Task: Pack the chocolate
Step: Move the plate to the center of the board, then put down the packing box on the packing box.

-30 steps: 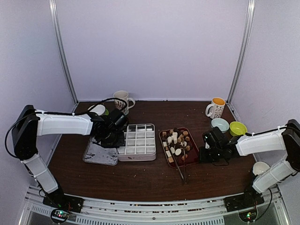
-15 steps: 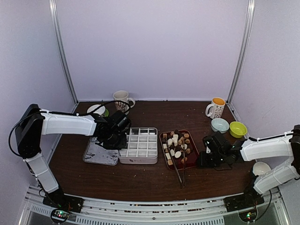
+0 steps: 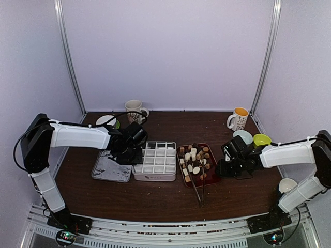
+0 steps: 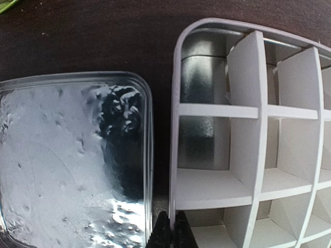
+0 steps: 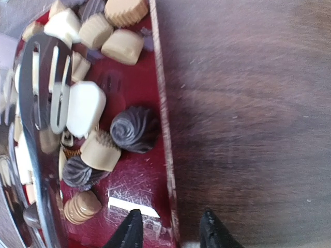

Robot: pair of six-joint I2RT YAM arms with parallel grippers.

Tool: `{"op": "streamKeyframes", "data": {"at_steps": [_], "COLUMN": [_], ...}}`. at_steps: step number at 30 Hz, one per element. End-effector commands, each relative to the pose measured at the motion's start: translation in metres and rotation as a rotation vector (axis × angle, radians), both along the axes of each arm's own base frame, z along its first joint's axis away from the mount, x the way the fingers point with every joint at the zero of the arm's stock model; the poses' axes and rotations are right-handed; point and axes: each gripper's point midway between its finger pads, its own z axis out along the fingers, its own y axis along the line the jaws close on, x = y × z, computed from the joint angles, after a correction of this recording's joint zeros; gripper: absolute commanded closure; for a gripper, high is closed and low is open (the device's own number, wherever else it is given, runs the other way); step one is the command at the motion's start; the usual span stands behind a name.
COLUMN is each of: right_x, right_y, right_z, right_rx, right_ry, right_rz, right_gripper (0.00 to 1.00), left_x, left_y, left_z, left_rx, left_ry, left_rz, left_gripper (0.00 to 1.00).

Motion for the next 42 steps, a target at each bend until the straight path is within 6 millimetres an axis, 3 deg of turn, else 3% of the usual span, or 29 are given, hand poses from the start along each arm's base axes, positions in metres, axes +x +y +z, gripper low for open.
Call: {"op": "streamKeyframes", "data": {"at_steps": [1, 9, 16, 26, 34, 42], "right_x": [0.000, -0.017, -0.026, -0.018, -0.016, -0.019], "right_y": [0.013, 0.031, 0.042, 0.025, 0.020, 0.031], "right_z": [-0.004, -0.011, -0.008, -0.001, 0.017, 0.046], "right_rx": [0.040, 0.150, 0.176, 0.085, 0.085, 0.080], "right_ry": [0.031, 0.076, 0.081, 0.028, -0.042, -0.120], "right_rz": [0.048, 0.090, 0.119, 0.089, 0.080, 0.091], "right_gripper": [0.64, 0.67, 0.68, 0.60, 0.51, 0.47], "left_x": [0.011, 0.010, 0.007, 0.002, 0.003, 0.005], "left_y": [-0.021, -0.023, -0.032, -0.034, -0.025, -0.008], "left_z": [0.015, 0.014, 0.013, 0.016, 0.036, 0.068], "left_rx": [-0.066, -0.071, -0.101, -0.140, -0.134, -0.114], "left_ry": [-0.047, -0.041, -0.029, -0.023, -0.074, -0.168], "left_rz": [-0.019, -0.023, -0.044, -0.048, -0.039, -0.030], "left_gripper": [1.00, 1.00, 0.93, 0.82, 0.75, 0.73]}}
